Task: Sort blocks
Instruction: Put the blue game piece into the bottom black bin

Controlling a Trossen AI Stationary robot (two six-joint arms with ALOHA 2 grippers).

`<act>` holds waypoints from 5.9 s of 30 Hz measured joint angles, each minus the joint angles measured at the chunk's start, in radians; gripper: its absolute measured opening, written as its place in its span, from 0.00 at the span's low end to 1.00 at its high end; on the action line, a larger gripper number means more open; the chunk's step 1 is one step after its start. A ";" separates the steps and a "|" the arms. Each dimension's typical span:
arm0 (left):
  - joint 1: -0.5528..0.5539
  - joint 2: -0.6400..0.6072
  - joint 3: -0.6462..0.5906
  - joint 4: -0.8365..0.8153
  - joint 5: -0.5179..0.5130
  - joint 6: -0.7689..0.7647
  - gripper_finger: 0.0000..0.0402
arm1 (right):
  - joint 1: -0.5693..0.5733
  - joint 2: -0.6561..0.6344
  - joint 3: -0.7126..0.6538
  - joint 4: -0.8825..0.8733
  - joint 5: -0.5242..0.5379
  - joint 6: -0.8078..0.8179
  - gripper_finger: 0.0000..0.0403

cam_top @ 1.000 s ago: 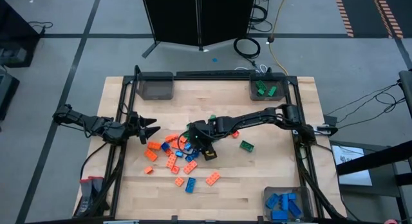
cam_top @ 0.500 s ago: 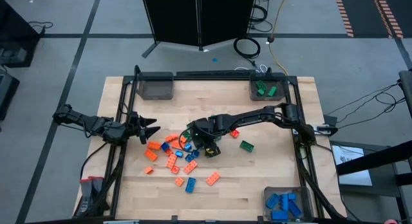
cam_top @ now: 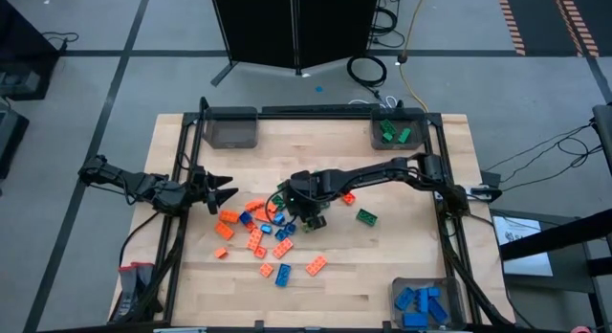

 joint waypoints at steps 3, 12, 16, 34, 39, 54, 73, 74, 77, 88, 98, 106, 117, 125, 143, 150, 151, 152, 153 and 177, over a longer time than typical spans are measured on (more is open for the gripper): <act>0.000 0.000 0.000 0.000 0.000 0.000 0.76 | 0.001 -0.007 0.006 0.006 -0.002 0.058 0.30; 0.000 0.007 0.000 0.000 -0.001 0.000 0.76 | 0.000 -0.056 0.280 -0.124 -0.003 0.113 0.30; 0.000 0.015 0.000 0.000 0.000 -0.025 0.76 | 0.012 -0.090 0.437 -0.325 -0.005 0.173 0.30; 0.000 0.059 -0.001 0.001 -0.006 -0.049 0.76 | 0.464 -0.505 0.388 -0.930 0.172 1.025 0.30; 0.000 0.064 -0.001 0.000 -0.010 -0.049 0.76 | 0.652 -0.589 0.168 -0.914 0.172 1.429 0.30; 0.000 0.064 -0.001 0.000 -0.013 -0.050 0.76 | 1.063 -0.600 -0.176 -0.590 0.088 2.148 0.30; 0.000 0.064 -0.001 0.000 -0.013 -0.051 0.76 | 1.086 -0.464 -0.238 -0.460 -0.012 2.151 0.30; 0.000 0.064 -0.001 0.000 -0.013 -0.051 0.76 | 1.086 -0.464 -0.238 -0.460 -0.012 2.151 0.30; 0.000 0.064 -0.001 0.000 -0.013 -0.051 0.76 | 1.086 -0.465 -0.238 -0.462 -0.012 2.151 0.38; 0.000 0.064 0.000 0.000 -0.012 -0.051 0.76 | 1.070 -0.466 -0.237 -0.461 -0.085 2.170 0.61; 0.000 0.064 0.000 0.000 -0.011 -0.051 0.76 | 0.819 -0.597 -0.236 -0.468 0.207 1.855 0.57; 0.000 0.064 0.000 0.000 -0.007 -0.049 0.76 | 0.402 -0.569 -0.236 -0.226 0.322 1.153 0.57; 0.000 0.063 0.000 0.000 -0.007 -0.048 0.76 | 0.079 -0.388 -0.236 0.201 0.222 0.731 0.57; 0.000 0.064 0.000 0.000 -0.007 -0.046 0.76 | 0.069 -0.228 -0.237 0.252 0.100 0.568 0.57; 0.000 0.082 0.000 0.000 -0.008 -0.043 0.76 | 0.027 -0.170 -0.237 0.245 0.071 0.453 0.57; 0.000 0.082 0.000 0.000 -0.008 -0.043 0.76 | 0.016 -0.170 -0.237 0.246 0.072 0.423 0.57; 0.000 0.082 0.000 0.000 -0.008 -0.043 0.76 | 0.016 -0.170 -0.237 0.246 0.072 0.419 0.57; 0.000 0.082 0.000 0.000 -0.008 -0.043 0.76 | 0.017 -0.170 -0.237 0.246 0.072 0.418 0.57; 0.000 0.082 0.000 0.000 -0.008 -0.043 0.76 | 0.017 -0.167 -0.237 0.247 0.072 0.418 0.57; 0.000 0.102 0.000 0.001 -0.008 -0.046 0.76 | 0.005 -0.056 -0.232 0.223 0.015 0.432 0.41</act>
